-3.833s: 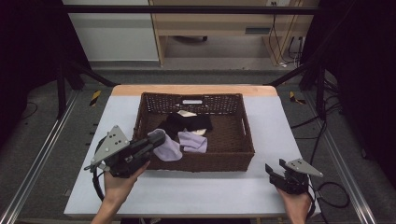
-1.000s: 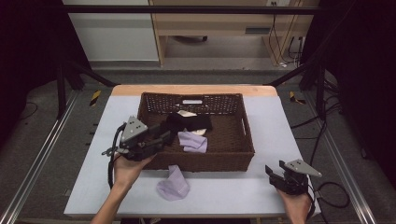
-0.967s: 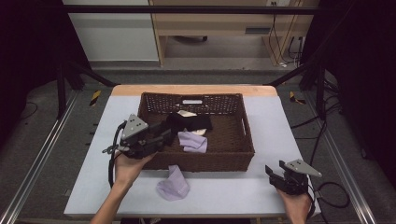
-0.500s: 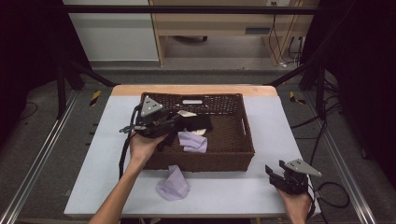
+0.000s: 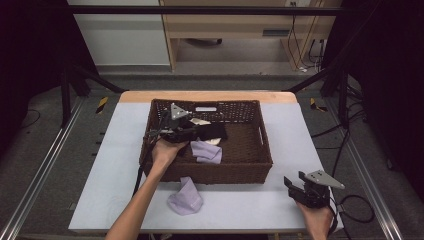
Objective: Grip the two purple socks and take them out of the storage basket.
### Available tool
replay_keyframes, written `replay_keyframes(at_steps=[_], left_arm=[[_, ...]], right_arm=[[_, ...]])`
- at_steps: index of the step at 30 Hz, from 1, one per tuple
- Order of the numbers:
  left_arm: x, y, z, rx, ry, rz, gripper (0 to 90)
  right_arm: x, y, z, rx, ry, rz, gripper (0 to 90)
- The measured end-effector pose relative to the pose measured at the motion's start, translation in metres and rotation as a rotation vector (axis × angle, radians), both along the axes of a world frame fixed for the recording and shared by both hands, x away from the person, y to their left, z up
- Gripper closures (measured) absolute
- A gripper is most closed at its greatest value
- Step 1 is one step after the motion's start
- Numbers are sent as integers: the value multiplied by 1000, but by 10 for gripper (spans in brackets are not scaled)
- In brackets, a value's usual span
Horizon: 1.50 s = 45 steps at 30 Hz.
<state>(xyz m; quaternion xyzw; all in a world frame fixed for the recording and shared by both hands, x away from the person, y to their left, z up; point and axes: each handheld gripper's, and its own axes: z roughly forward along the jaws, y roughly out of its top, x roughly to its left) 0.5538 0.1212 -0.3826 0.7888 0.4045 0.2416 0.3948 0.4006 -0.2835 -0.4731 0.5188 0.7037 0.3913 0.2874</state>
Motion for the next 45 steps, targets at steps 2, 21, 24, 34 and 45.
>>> replay_keyframes(at_steps=[2,21,24,34,45], left_arm=[[3,-2,-4,33,28,-1,486],[18,-16,-26,165,152,-38,458],[18,-20,-31,222,179,-37,457],[22,-26,-42,297,275,-44,471],[29,-26,-49,309,465,-11,793]], right_arm=[[0,0,0,2,0,0,406],[1,1,0,8,4,3,408],[0,1,0,12,9,3,407],[1,2,0,4,2,11,407],[0,2,0,4,-2,11,406]])
